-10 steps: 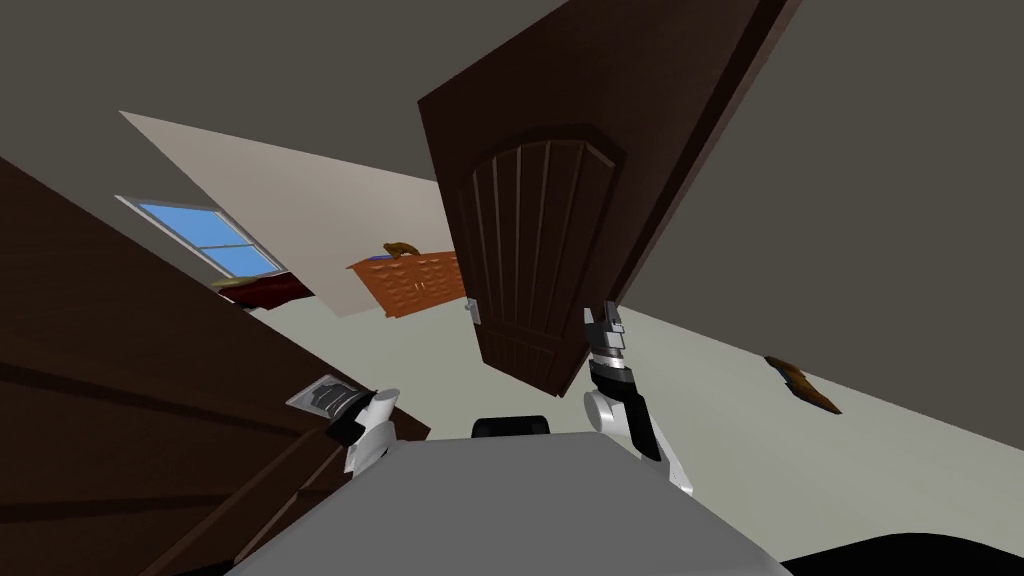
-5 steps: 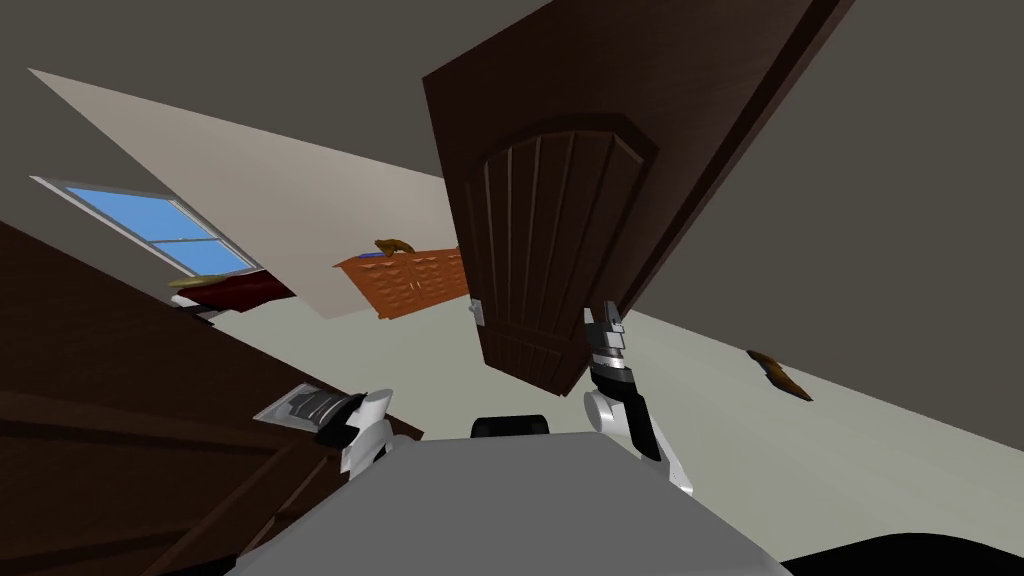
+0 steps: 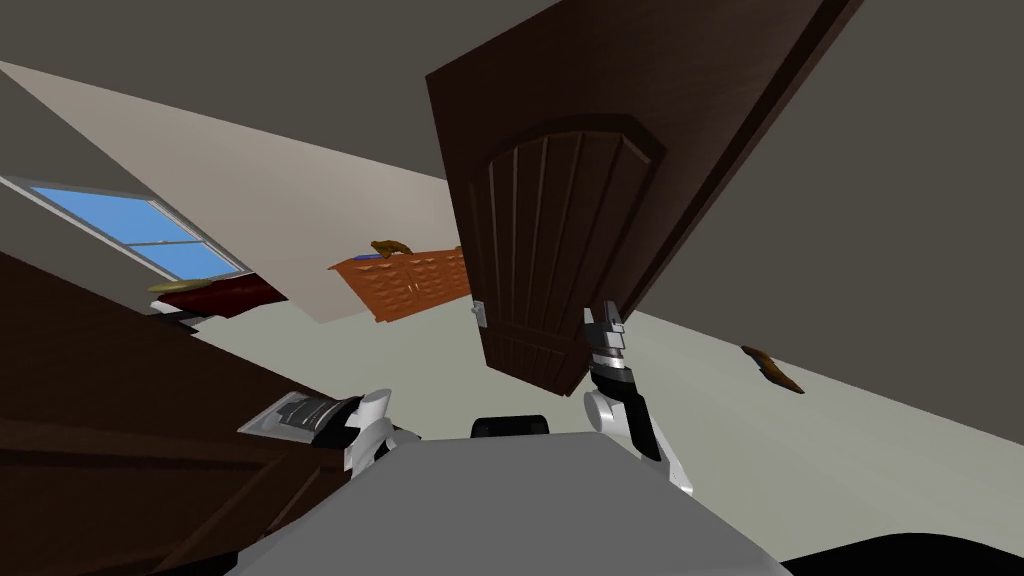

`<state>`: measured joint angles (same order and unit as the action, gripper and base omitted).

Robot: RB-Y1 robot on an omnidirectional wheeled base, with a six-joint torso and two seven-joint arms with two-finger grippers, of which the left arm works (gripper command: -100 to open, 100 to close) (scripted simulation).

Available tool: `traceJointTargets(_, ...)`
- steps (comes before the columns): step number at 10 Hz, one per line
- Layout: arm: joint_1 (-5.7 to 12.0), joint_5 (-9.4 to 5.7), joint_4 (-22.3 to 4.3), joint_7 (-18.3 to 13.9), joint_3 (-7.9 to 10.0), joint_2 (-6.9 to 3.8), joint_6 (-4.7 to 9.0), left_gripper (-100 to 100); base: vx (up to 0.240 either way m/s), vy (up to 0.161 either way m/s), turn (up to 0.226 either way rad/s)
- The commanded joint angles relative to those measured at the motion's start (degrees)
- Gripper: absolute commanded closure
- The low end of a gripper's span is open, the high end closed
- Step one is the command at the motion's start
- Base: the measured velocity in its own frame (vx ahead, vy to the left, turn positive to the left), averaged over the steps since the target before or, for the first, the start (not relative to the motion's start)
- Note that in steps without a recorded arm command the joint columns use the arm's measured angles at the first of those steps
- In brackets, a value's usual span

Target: Push the door open

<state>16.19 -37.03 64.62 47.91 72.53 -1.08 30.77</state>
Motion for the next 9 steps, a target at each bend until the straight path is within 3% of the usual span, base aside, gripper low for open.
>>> traceJointTargets(1, 0.51, -0.54, 1.6, 1.4, 1.59, 0.35, 1.14, 100, 0.066, 0.141, -0.065)
traceJointTargets(2, 0.51, -0.54, 1.6, 1.4, 1.59, 0.35, 1.14, 100, 0.038, 0.089, -0.011)
traceJointTargets(3, 1.26, -1.28, 2.1, 2.9, 3.40, 1.63, 1.87, 100, 0.045, 0.130, -0.047)
traceJointTargets(5, 2.03, -2.04, 2.7, 4.4, 5.26, 3.44, 2.62, 100, 0.044, 0.152, -0.069)
traceJointTargets(6, 1.69, -1.76, 2.2, 3.7, 4.55, 3.23, 2.39, 100, 0.017, 0.060, -0.016)
traceJointTargets(7, 1.91, -2.42, 2.6, 4.6, 5.97, 1.53, 3.18, 100, 0.047, 0.092, -0.035)
traceJointTargets(8, 2.02, -2.77, 2.8, 4.9, 6.72, 0.86, 3.54, 100, 0.056, 0.139, -0.031)
traceJointTargets(9, 2.02, -2.77, 2.8, 4.9, 6.72, 0.86, 3.54, 100, 0.050, 0.112, 0.001)
